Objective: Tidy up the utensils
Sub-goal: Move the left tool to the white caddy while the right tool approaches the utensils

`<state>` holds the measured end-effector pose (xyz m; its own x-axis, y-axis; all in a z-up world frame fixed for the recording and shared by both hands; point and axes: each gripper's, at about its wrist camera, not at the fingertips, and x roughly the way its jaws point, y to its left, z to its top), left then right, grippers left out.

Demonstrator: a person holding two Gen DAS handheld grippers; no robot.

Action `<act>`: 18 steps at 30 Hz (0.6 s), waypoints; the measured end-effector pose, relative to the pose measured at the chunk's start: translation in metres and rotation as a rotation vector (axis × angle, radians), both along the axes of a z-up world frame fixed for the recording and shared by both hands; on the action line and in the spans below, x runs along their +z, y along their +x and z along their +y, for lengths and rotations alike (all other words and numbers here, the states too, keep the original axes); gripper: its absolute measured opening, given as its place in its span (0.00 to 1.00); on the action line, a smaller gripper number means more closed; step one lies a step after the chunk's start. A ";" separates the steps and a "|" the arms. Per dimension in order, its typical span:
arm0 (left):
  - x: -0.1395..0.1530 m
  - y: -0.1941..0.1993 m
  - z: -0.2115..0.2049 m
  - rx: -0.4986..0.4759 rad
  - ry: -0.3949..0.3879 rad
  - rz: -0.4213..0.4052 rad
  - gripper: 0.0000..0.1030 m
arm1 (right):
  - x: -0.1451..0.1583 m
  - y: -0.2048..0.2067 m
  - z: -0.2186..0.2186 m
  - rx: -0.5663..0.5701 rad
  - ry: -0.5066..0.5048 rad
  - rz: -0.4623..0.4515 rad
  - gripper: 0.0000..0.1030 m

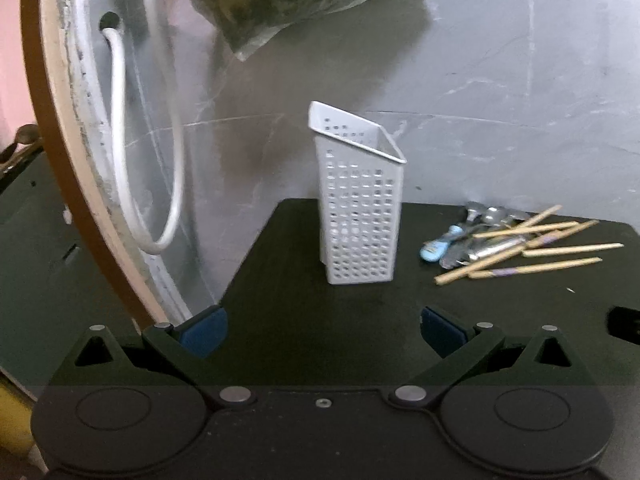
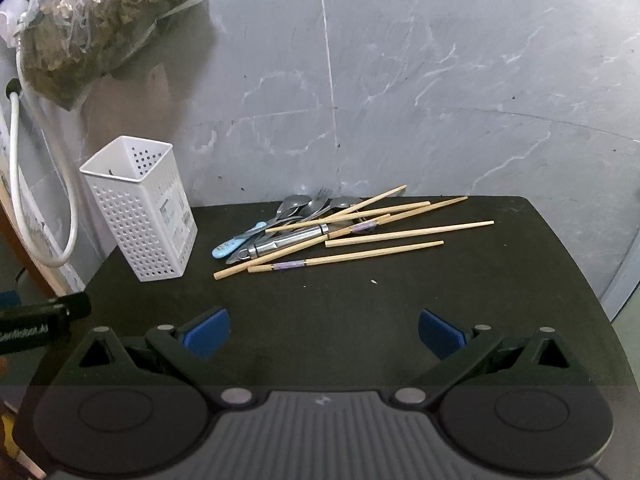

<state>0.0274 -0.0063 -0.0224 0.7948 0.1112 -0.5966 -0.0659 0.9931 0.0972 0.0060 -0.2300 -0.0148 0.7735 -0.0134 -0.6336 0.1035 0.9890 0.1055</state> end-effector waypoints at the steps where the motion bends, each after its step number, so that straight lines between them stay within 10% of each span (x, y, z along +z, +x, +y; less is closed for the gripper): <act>1: -0.001 0.005 0.000 0.017 0.004 -0.007 0.99 | -0.001 0.003 -0.003 0.000 0.003 0.001 1.00; 18: -0.028 0.119 -0.020 -0.018 0.055 -0.194 1.00 | -0.006 0.016 -0.004 -0.113 -0.036 0.072 1.00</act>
<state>0.1462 -0.0266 -0.0507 0.8963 0.1239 -0.4257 -0.0708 0.9878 0.1386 0.0225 -0.2339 -0.0203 0.7186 -0.1209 -0.6848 0.2200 0.9737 0.0589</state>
